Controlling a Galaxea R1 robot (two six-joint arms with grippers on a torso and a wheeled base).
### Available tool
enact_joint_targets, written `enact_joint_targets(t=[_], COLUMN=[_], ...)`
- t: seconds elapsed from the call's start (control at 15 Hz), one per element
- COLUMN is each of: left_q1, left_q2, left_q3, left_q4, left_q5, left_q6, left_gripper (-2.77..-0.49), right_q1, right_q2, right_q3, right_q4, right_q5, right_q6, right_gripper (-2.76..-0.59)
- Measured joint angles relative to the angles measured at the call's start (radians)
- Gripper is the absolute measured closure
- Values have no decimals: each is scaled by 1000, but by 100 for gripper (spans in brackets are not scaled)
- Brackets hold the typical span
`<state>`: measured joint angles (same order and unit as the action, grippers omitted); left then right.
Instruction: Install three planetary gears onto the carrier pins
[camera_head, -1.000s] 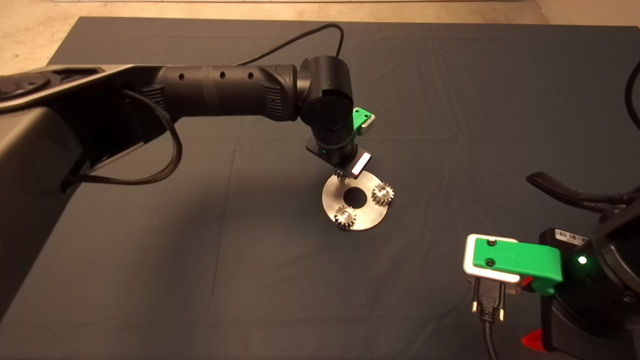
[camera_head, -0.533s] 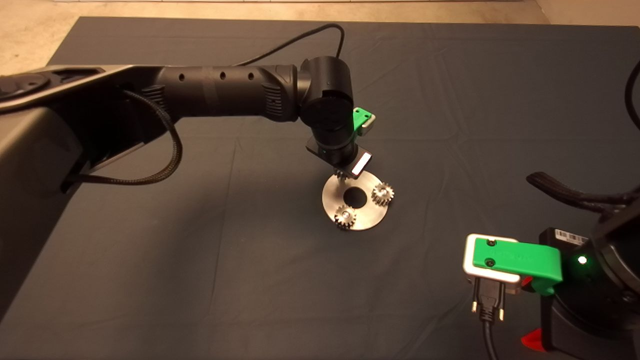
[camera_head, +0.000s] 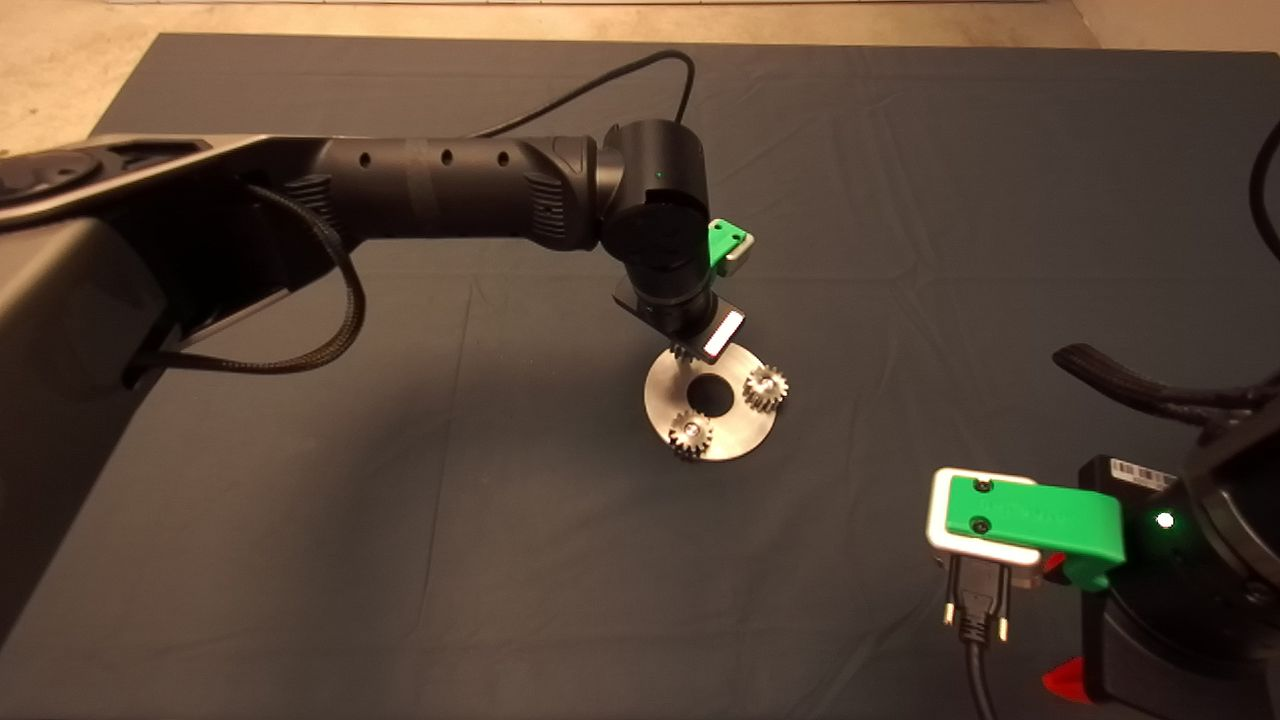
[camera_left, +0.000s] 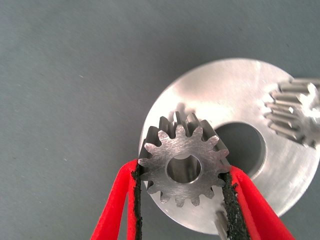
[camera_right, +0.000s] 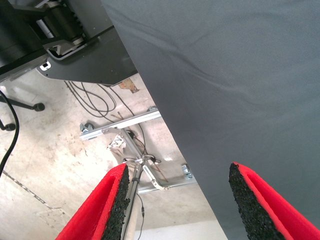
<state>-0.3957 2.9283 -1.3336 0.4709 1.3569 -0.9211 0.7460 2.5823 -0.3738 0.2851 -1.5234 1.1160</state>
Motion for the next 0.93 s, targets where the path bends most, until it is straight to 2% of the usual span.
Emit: enact_joint_targets(t=[0.33, 0.93], left_q1=[2, 2], left_q2=[0, 0], left_q3=[7, 2], left_q4=[-7, -2], left_q5=[4, 3], left_q6=[-3, -2], left_gripper=[-82, -82], right_q1=[0, 5], right_q2=[0, 0], right_q3=[0, 0], right_q4=[0, 0], right_q5=[0, 0], right_q6=[-4, -7], right_gripper=[-147, -147])
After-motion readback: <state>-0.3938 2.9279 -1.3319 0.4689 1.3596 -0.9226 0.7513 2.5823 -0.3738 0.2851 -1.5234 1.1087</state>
